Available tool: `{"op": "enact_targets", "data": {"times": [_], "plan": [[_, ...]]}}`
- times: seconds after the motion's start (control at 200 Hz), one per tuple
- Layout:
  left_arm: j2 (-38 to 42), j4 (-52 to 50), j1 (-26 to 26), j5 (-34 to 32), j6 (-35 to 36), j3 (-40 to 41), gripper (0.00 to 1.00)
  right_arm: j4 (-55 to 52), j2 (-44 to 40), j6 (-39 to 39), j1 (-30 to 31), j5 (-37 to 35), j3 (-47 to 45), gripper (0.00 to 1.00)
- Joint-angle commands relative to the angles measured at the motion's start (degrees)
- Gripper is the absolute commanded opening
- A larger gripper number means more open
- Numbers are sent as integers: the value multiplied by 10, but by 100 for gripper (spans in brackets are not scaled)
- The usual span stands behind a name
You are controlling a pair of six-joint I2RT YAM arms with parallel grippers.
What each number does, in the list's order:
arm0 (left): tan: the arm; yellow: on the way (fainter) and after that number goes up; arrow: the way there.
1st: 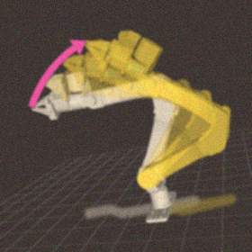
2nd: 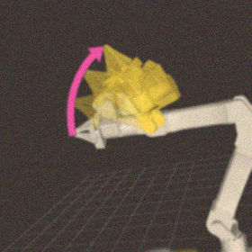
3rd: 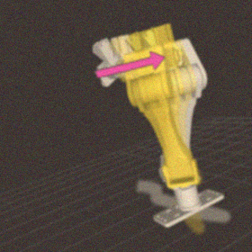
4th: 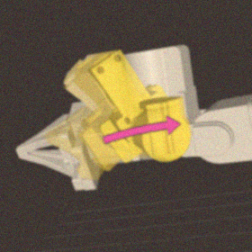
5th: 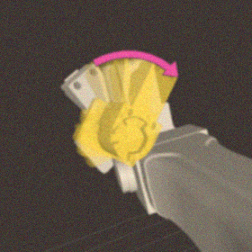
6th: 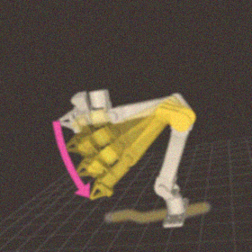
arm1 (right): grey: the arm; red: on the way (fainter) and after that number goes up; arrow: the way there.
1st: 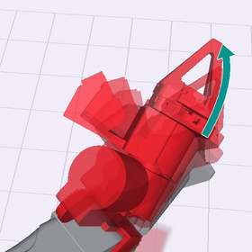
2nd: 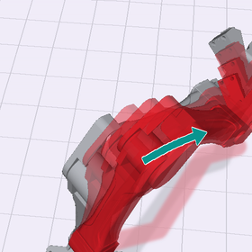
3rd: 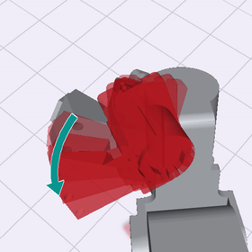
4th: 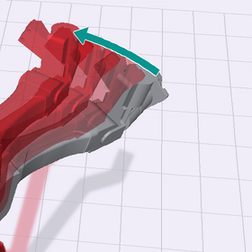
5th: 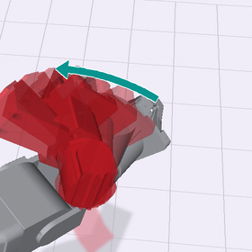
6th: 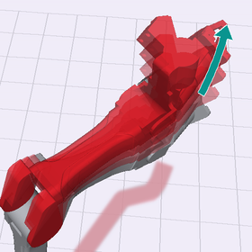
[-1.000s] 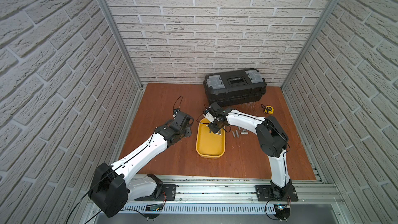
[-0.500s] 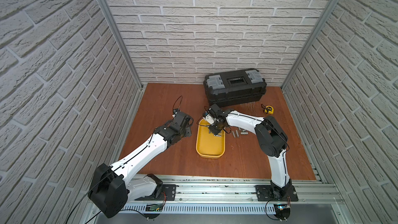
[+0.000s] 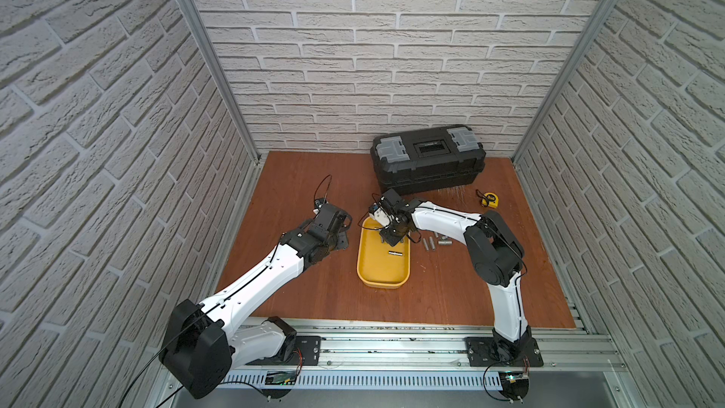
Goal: Take out the socket from the storage box
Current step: Pick up the socket head from the storage box, then place the socket head at the center of the board.
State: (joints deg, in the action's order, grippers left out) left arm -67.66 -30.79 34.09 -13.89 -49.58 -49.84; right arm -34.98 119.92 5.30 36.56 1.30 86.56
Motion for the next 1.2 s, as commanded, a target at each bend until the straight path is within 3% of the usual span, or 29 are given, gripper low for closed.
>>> {"op": "enact_targets", "data": {"times": [0.0, 0.32, 0.585, 0.915, 1.195], "plan": [[0, 12, -2, -6, 10, -2, 46, -21, -28, -7, 4, 15, 0, 10], [-27, -3, -2, 2, 50, -39, 46, -35, -88, -22, -5, 29, 23, 10], [-78, -14, 2, 51, 141, -103, 46, -35, -145, -65, -55, 46, 2, 10], [-190, -35, 32, 149, 271, -201, 46, -29, -234, -114, -154, 36, -106, 11], [-304, -108, 84, 181, 409, -295, 46, -3, -291, -155, -238, 41, -214, 11]]}}
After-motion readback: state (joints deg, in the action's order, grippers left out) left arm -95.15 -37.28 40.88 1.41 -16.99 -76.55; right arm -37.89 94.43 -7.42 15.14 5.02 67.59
